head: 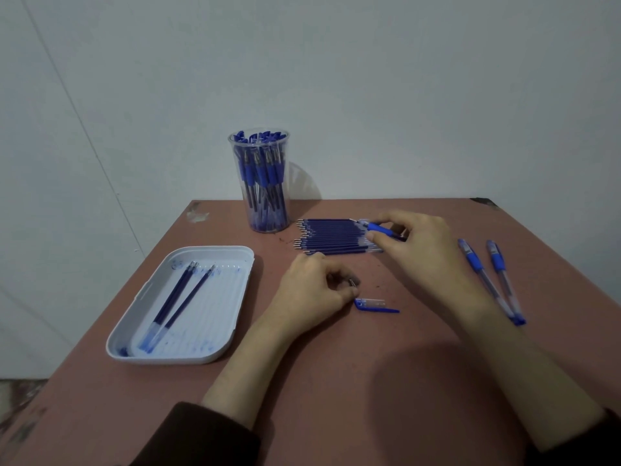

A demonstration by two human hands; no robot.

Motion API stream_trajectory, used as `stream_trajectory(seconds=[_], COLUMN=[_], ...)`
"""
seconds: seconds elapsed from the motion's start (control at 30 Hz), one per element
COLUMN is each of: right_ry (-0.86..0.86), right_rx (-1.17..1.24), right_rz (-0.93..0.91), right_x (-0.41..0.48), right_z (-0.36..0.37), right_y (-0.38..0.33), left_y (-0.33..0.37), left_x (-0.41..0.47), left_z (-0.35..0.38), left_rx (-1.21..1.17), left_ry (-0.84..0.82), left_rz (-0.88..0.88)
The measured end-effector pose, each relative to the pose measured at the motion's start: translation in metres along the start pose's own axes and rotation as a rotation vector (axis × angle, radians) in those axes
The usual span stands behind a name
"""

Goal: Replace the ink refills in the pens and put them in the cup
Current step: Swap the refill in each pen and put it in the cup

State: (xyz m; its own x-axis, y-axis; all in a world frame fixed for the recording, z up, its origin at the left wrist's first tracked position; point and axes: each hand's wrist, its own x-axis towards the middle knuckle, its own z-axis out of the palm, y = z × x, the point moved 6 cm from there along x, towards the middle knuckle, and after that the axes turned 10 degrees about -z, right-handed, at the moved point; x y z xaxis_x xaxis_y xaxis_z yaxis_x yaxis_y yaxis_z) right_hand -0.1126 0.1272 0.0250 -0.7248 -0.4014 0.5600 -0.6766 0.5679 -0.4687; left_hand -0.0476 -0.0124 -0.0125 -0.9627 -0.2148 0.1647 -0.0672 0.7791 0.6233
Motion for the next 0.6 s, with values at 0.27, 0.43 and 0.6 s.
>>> stream_trajectory(seconds=[0.27, 0.43, 0.6], right_ry=[-0.019, -0.074, -0.115], right_rx=[0.033, 0.207, 0.228], right_rz=[0.003, -0.067, -0.116], right_x=[-0.001, -0.003, -0.005], right_z=[0.003, 0.015, 0.02], right_y=[-0.002, -0.011, -0.019], left_y=[-0.005, -0.016, -0.021], left_x=[0.002, 0.003, 0.005], left_z=[-0.002, -0.013, -0.011], left_rx=[-0.207, -0.845, -1.037], left_ry=[0.005, 0.049, 0.024], left_rz=[-0.063, -0.235, -0.3])
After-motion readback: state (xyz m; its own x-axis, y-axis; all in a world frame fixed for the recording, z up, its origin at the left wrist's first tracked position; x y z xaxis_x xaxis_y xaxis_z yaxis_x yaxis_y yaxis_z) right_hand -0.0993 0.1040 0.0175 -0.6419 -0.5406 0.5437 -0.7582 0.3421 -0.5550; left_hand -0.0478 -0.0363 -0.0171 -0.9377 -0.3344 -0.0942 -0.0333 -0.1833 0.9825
